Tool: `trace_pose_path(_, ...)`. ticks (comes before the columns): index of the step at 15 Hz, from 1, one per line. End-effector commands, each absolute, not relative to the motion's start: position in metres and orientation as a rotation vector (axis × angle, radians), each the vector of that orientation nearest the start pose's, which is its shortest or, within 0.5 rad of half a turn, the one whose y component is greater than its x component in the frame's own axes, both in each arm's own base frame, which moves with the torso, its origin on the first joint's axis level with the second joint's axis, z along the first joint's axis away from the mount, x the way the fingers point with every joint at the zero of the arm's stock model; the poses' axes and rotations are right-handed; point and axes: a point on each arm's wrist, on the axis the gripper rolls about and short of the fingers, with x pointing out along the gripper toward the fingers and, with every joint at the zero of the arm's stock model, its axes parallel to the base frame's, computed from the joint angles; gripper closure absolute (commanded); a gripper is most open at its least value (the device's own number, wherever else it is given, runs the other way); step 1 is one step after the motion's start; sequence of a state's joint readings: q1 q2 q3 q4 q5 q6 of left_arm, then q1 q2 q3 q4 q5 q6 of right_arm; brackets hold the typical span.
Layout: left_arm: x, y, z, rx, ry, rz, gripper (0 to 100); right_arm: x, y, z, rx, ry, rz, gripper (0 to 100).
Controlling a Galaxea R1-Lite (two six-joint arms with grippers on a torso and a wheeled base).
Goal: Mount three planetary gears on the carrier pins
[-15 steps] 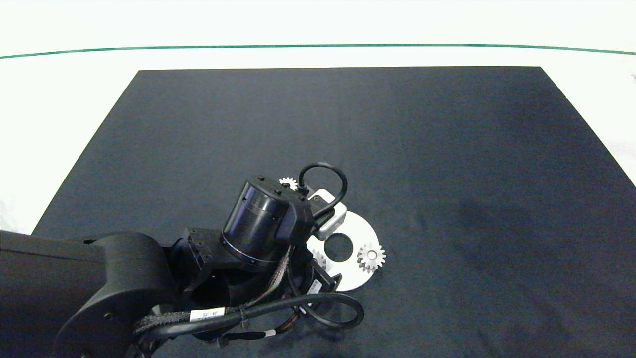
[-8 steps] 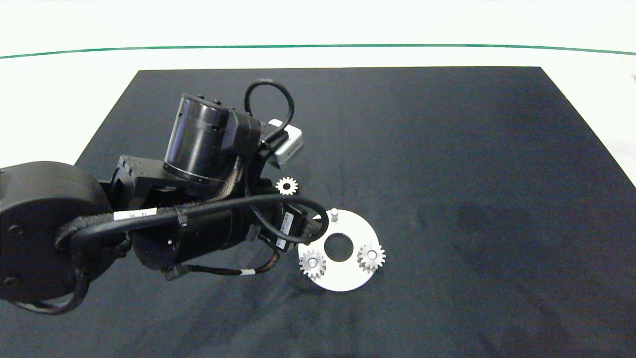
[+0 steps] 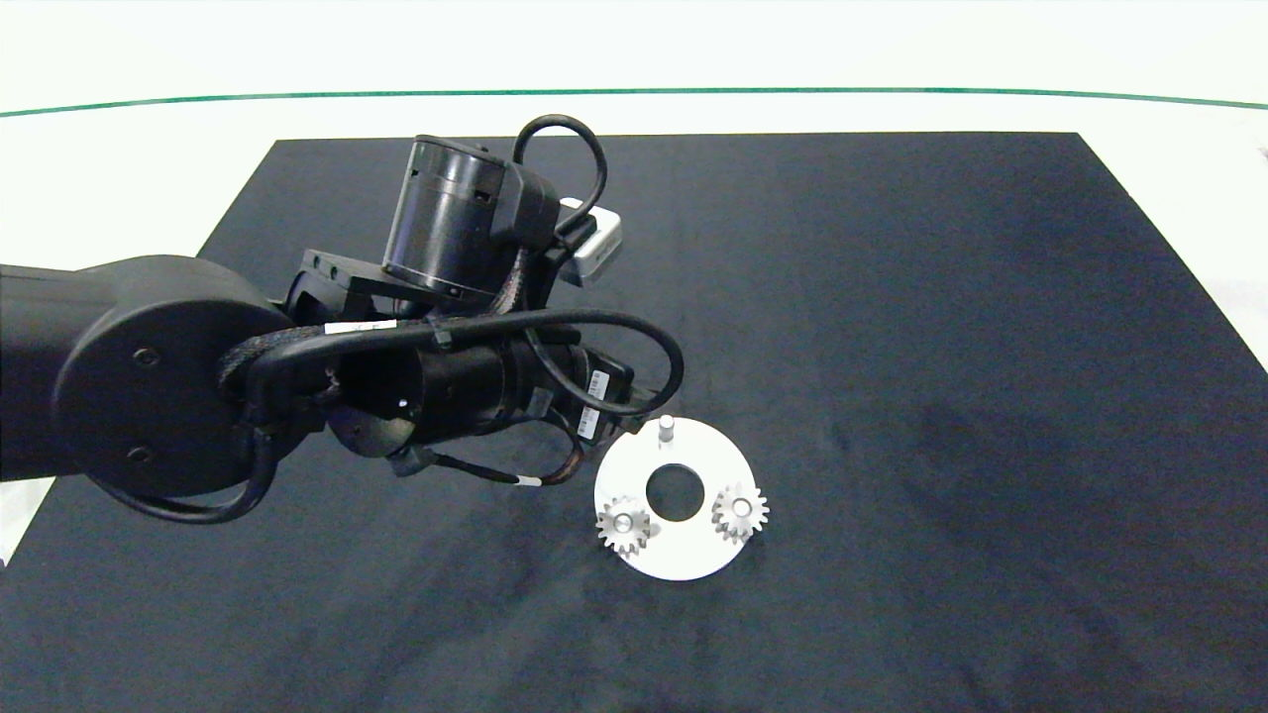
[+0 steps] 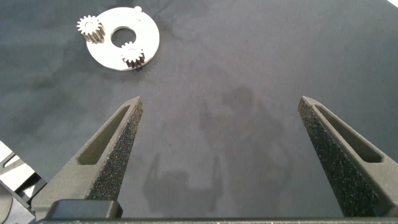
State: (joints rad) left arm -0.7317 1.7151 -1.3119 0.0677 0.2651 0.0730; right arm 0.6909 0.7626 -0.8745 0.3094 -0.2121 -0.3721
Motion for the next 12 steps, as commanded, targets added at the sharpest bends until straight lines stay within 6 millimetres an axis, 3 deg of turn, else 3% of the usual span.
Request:
trace_pose_path(1, 0.262, -0.225, 0.242, 0.307, 0.419, -0.467, 0, 0.04, 0.027, 0.282, -0.454, 0.09, 0.507, 0)
trace_pose_path(6, 0.289, -0.234, 0.232, 0.316, 0.447, -0.438, 0, 0.039, 0.026, 0.282, -0.451, 0.083, 0.505, 0)
trace_pose_path(12, 0.308, -0.207, 0.234, 0.297, 0.464, -0.351, 0, 0.038, 0.026, 0.282, -0.452, 0.081, 0.505, 0)
